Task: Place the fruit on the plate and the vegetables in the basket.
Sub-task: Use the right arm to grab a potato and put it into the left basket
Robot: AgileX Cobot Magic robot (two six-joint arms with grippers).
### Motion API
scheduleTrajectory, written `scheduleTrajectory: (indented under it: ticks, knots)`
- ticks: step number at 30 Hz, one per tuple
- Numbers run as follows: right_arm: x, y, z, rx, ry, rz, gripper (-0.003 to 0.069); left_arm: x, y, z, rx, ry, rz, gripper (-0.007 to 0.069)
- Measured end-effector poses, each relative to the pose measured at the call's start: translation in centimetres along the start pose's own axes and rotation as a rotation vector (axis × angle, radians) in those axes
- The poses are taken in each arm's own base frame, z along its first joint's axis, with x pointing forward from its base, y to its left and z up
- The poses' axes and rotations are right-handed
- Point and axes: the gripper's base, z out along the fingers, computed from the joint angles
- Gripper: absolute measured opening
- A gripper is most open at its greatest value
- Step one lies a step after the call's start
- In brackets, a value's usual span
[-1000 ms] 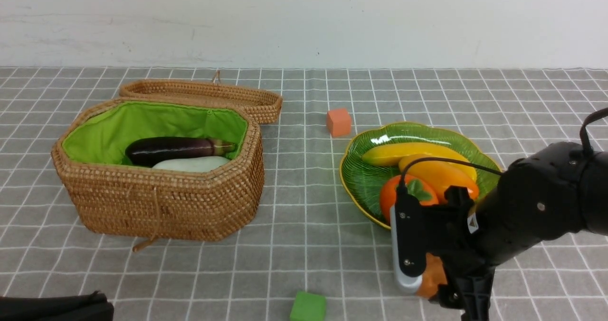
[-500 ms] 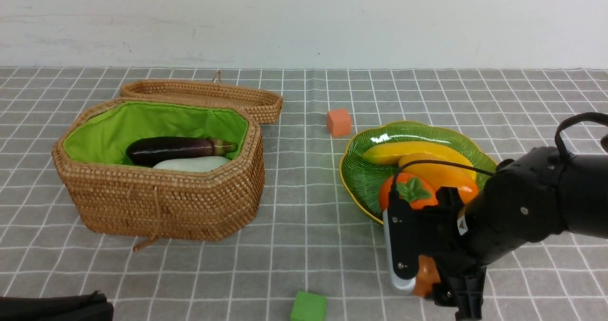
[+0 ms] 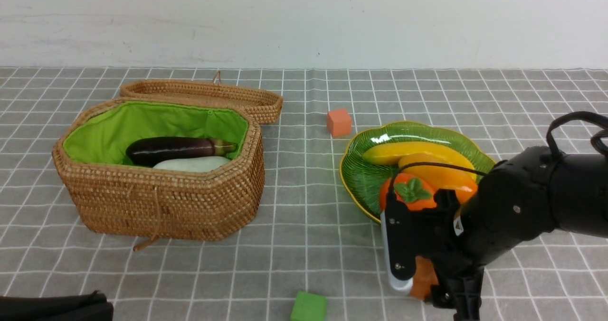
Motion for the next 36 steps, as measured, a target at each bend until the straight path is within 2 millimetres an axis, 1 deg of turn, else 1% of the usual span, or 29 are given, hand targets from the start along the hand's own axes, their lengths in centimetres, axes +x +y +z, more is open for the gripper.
scheduleTrajectory:
  ticks: [2,6,11,12,15,17,18,19,20,22,23,24,25,26,27,28,30,31,33,34,36]
  knots:
    - [0.6,1.1,1.2,-0.109,0.055,0.018,0.0594,0.0,0.0,0.0,0.000,0.000,0.000,0.0007]
    - [0.5,1.2,1.2,-0.116,0.057,0.026,0.0589,0.0,0.0,0.0,0.001,0.000,-0.001,0.0007]
    - [0.5,1.2,1.2,-0.118,0.056,0.028,0.0543,0.0,0.0,0.0,0.001,-0.002,-0.002,0.0008]
    - [0.5,1.2,1.2,-0.119,0.056,0.029,0.0543,0.0,0.0,0.0,0.001,-0.002,-0.002,0.0008]
    - [0.5,1.3,0.8,-0.123,0.056,0.072,0.0543,0.0,0.0,0.0,0.000,-0.005,-0.003,0.0008]
    - [0.5,1.6,-0.6,-0.167,0.080,0.216,0.0543,-0.1,0.0,0.0,-0.001,-0.007,-0.003,0.0010]
    - [0.5,1.6,-0.8,-0.168,0.079,0.218,0.0543,-0.1,0.0,0.0,-0.001,-0.007,-0.003,0.0010]
    - [0.3,1.3,-1.6,-0.164,0.072,0.283,0.0543,-0.1,0.0,0.0,-0.002,-0.009,-0.003,0.0011]
    - [-0.3,0.8,-3.8,-0.151,0.040,0.388,0.0543,-0.1,0.0,0.0,-0.005,-0.015,-0.004,0.0011]
    - [-1.1,0.2,-6.7,-0.142,-0.024,0.494,0.0543,-0.2,0.1,0.0,-0.011,-0.025,-0.004,0.0011]
    - [-1.7,-0.1,-8.8,-0.139,-0.086,0.553,0.0543,-0.3,0.1,0.0,-0.016,-0.035,-0.006,0.0012]
    - [-2.3,-0.5,-10.3,-0.135,-0.150,0.593,0.0543,-0.4,0.2,0.0,-0.021,-0.043,-0.008,0.0013]
    - [-3.1,-1.0,-11.8,-0.130,-0.223,0.628,0.0543,-0.5,0.3,0.0,-0.032,-0.052,-0.012,0.0013]
    - [-3.2,-1.1,-12.1,-0.130,-0.239,0.634,0.0543,-0.5,0.3,0.0,-0.034,-0.052,-0.011,0.0013]
    - [-4.4,-2.0,-14.0,-0.122,-0.358,0.672,0.0543,-0.7,0.7,0.0,-0.071,-0.076,-0.021,0.0015]
    - [-5.4,-2.8,-15.4,-0.113,-0.450,0.690,0.0543,-0.8,0.8,-0.1,-0.088,-0.086,-0.035,0.0015]
    - [-7.6,-4.4,-17.7,-0.081,-0.626,0.670,0.0543,-1.1,1.4,-0.2,-0.154,-0.123,-0.058,0.0015]
    - [-8.9,-5.2,-18.6,-0.063,-0.705,0.643,0.0543,-1.3,1.8,-0.3,-0.190,-0.146,-0.073,0.0015]
    - [-11.4,-6.5,-19.3,-0.040,-0.824,0.586,0.0543,-1.5,2.2,-0.4,-0.234,-0.174,-0.095,0.0015]
    - [-12.8,-7.2,-19.2,-0.035,-0.875,0.560,0.0543,-1.5,2.3,-0.4,-0.252,-0.184,-0.105,0.0015]
    - [-15.5,-8.3,-17.9,-0.038,-0.928,0.518,0.0543,-1.5,2.6,-0.5,-0.276,-0.189,-0.114,0.0015]
